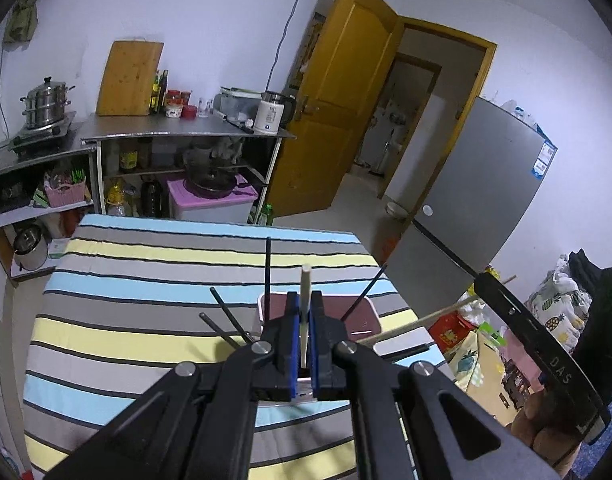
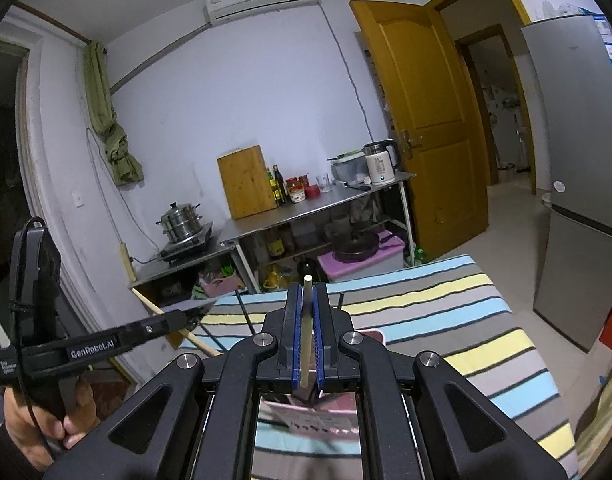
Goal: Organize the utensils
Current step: 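Lower the wooden chopsticks into the pink basket and open both grippers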
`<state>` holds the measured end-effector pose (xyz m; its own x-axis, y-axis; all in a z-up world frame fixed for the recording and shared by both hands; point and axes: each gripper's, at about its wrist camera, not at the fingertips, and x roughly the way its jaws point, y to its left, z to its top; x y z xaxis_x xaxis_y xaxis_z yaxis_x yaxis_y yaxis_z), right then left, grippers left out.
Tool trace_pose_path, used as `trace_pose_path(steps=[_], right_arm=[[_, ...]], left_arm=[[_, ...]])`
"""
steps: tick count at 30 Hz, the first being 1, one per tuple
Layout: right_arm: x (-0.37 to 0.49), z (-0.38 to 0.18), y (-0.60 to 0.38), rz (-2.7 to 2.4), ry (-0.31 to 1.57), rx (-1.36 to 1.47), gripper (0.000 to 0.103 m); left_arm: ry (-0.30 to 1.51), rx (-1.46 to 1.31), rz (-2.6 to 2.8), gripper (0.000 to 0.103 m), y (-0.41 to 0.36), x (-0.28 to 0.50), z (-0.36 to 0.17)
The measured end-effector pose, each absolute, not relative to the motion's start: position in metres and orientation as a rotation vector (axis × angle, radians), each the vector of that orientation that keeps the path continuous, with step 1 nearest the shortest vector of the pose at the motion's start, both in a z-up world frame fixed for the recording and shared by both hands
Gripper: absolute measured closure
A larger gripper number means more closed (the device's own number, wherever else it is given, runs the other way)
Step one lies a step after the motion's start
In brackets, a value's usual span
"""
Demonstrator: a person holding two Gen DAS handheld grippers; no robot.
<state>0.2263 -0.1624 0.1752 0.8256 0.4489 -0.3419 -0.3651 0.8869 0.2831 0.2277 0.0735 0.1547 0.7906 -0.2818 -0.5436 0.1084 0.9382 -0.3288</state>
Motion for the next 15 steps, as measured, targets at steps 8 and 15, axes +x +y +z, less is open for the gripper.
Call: trace_pose_path(steps=[8,15], right_arm=[[0.250,0.148,-0.149,0.434,0.462,0.217,0.098],[0.265,0.124,-0.135,0.444,0.519,0.198,0.098]], left_arm=[[0.676,-0.313,-0.223,0.099,0.070,0.245,0.129],[0.723,-0.323,-0.226,0.098,0.070,0.258,0.107]])
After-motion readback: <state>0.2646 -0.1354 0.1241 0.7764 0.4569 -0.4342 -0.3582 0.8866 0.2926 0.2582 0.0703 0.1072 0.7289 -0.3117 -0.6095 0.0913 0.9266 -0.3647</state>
